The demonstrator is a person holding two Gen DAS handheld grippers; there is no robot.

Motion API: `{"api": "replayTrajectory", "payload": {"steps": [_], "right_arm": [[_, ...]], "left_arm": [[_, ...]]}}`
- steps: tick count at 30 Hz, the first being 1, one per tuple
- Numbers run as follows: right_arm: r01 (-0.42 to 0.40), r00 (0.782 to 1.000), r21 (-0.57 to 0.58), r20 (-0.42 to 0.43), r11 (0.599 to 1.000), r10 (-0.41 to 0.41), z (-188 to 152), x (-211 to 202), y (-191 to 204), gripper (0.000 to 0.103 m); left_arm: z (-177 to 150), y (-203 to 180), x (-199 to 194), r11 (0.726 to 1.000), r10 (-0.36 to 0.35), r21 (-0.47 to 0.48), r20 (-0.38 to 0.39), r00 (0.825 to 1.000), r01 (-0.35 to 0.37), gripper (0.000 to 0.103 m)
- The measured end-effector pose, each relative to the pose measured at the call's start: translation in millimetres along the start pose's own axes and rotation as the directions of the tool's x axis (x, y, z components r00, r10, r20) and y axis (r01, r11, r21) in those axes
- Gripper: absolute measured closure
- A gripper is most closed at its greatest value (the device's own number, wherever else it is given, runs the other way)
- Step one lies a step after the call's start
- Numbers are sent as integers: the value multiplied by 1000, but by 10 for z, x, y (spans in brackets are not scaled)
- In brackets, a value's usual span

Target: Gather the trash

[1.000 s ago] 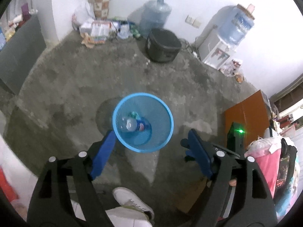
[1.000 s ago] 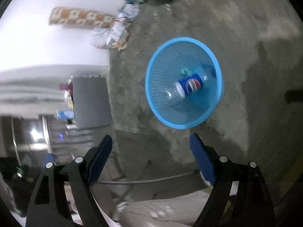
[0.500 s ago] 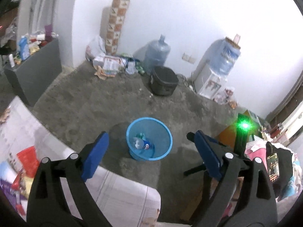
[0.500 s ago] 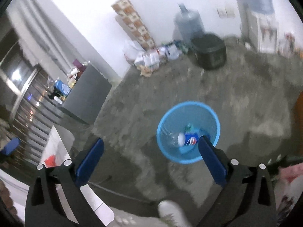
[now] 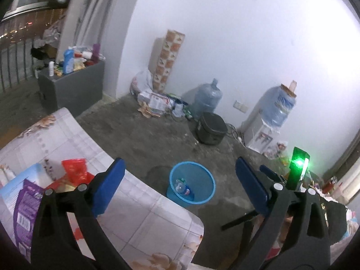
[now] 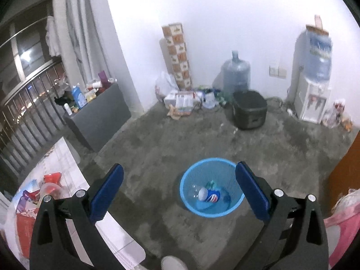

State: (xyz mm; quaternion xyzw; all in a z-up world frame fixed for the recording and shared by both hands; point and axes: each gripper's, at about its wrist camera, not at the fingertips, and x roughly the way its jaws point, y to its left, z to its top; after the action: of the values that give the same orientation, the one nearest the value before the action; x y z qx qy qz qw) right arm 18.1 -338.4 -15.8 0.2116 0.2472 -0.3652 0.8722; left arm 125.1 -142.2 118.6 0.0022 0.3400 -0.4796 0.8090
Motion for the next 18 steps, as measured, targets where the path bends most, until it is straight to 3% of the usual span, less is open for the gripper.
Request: {"api": "replayTrajectory", "payload": {"steps": [9, 12, 18], "right_arm": [[26, 996, -145, 85, 989, -14, -25, -242, 327, 6], [-14, 994, -206, 105, 978, 37, -49, -328, 434, 6], [-50, 989, -221, 124, 974, 79, -48, -478, 529, 6]], "left_arm": [[-131, 180, -272, 998, 42, -48, 39, 998, -40, 9], [-171, 188, -323, 997, 62, -45, 51, 997, -60, 9], [-183, 223, -389, 996, 78, -52, 74, 994, -74, 9]]}}
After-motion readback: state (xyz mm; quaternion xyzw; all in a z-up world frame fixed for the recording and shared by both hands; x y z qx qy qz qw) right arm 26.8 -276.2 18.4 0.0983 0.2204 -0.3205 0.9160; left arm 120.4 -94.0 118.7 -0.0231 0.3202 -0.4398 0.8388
